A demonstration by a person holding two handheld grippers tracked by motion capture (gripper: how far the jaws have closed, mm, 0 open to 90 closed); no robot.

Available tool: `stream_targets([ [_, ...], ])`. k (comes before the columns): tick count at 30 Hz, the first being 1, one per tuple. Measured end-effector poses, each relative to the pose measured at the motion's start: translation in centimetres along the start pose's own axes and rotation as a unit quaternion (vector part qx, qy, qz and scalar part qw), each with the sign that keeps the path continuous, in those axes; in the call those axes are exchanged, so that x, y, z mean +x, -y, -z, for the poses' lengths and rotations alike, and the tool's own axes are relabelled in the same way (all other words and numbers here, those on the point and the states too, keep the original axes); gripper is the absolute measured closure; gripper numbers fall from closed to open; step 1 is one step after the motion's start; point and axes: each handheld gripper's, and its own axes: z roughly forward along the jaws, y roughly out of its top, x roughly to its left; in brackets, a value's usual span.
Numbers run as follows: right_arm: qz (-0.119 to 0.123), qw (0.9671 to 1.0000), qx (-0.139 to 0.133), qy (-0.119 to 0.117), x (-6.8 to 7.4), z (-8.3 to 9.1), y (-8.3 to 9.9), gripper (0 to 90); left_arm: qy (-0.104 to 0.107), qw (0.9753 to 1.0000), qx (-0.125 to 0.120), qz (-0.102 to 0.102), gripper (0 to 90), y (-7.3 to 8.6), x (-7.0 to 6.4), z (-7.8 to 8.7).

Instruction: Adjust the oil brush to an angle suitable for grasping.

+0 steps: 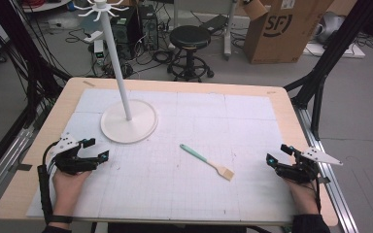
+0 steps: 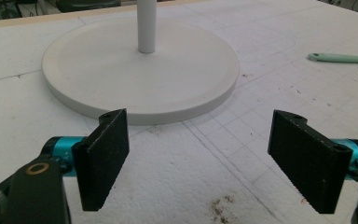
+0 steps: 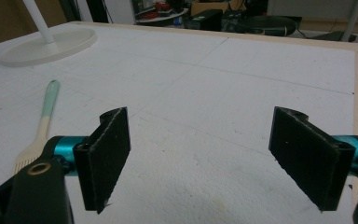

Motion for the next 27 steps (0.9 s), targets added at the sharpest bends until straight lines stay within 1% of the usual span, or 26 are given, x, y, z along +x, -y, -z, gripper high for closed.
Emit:
stream_targets([
  [3, 0.002, 1.0, 0.001, -0.006, 0.1, 0.0, -0.1, 19.0, 0.001, 1.0, 0.001, -0.004, 21.0, 0.0, -0.1, 0.0],
  [5, 0.007, 0.9999, -0.002, -0.015, 0.3, -0.1, -0.4, 18.6, 0.003, 1.0, 0.001, -0.004, 21.1, 0.0, 0.0, 0.0],
  [8, 0.004, 0.9996, -0.003, -0.026, 0.5, -0.2, -0.7, 17.9, 0.005, 1.0, -0.002, 0.0, 21.1, 0.0, 0.1, 0.1],
  [11, 0.004, 0.9993, 0.0, -0.038, 0.9, -0.3, -1.0, 17.7, 0.005, 1.0, -0.001, -0.001, 21.1, 0.0, 0.0, 0.0],
  [18, 0.015, 0.9984, 0.005, -0.055, 2.0, -1.1, -1.6, 17.9, 0.006, 1.0, 0.001, -0.004, 20.7, 0.0, 0.0, 0.0],
  [19, 0.018, 0.9983, 0.005, -0.055, 2.2, -1.2, -1.7, 18.1, 0.006, 1.0, 0.001, -0.004, 20.6, 0.0, 0.0, 0.0],
  [21, 0.019, 0.9977, 0.003, -0.065, 2.5, -1.4, -2.0, 20.9, 0.006, 1.0, 0.002, -0.007, 20.6, 0.0, -0.1, 0.0],
  [25, 0.027, 0.9965, 0.006, -0.079, 3.1, -2.0, -2.4, 23.5, 0.005, 0.9999, 0.002, -0.008, 20.5, 0.0, -0.1, 0.0],
  [27, 0.032, 0.9961, 0.008, -0.082, 3.4, -2.4, -2.6, 24.1, 0.005, 0.9999, 0.003, -0.013, 20.3, 0.0, -0.2, -0.1],
])
